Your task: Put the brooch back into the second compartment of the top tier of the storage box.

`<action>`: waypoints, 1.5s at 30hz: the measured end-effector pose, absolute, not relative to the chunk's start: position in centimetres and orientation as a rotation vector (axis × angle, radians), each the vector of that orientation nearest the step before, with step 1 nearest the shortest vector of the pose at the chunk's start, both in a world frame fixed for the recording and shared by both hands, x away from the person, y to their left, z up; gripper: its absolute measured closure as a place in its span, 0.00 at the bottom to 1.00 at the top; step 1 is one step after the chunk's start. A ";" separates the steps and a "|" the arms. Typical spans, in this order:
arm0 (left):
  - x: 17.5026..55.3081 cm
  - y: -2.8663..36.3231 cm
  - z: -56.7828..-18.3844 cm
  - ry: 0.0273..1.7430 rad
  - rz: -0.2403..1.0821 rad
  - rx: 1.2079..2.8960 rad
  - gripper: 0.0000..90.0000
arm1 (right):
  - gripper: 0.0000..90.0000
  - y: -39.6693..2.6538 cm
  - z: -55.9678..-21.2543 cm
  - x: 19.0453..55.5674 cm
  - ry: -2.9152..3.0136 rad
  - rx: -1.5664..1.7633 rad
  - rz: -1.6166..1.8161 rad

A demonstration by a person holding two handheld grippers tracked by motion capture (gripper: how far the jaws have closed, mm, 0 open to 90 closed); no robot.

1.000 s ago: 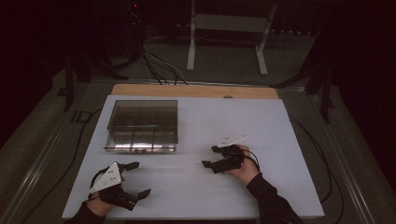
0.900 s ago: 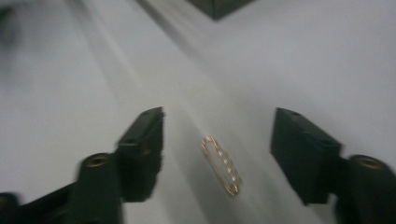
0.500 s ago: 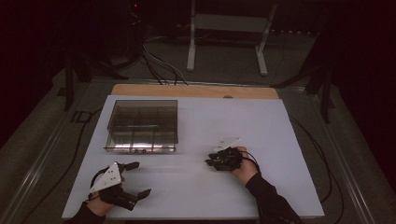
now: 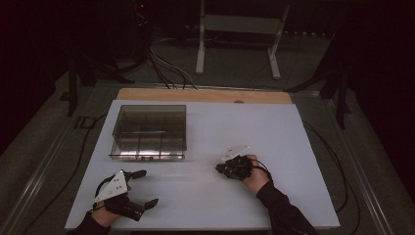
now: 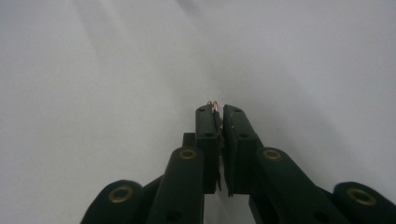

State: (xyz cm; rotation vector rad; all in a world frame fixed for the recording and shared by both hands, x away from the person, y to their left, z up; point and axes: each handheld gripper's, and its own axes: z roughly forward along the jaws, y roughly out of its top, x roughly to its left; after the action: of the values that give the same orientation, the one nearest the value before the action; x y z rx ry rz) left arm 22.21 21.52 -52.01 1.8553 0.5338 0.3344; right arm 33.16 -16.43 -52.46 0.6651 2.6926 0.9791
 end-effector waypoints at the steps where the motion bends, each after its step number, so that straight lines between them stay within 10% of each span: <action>1: 22.2 21.5 -52.0 0.535 0.335 1.856 0.01 | 0.96 -16.5 -52.4 33.2 2.690 0.676 0.989; 45: 22.1 21.5 -52.0 0.527 0.335 1.861 0.01 | 0.95 -12.2 -43.0 35.2 2.674 0.559 1.197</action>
State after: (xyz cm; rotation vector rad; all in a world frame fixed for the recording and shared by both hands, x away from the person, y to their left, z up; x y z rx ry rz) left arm 22.15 21.48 -51.98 1.8612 0.5270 0.3352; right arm 35.23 -12.16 -43.04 0.5595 2.6738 1.1970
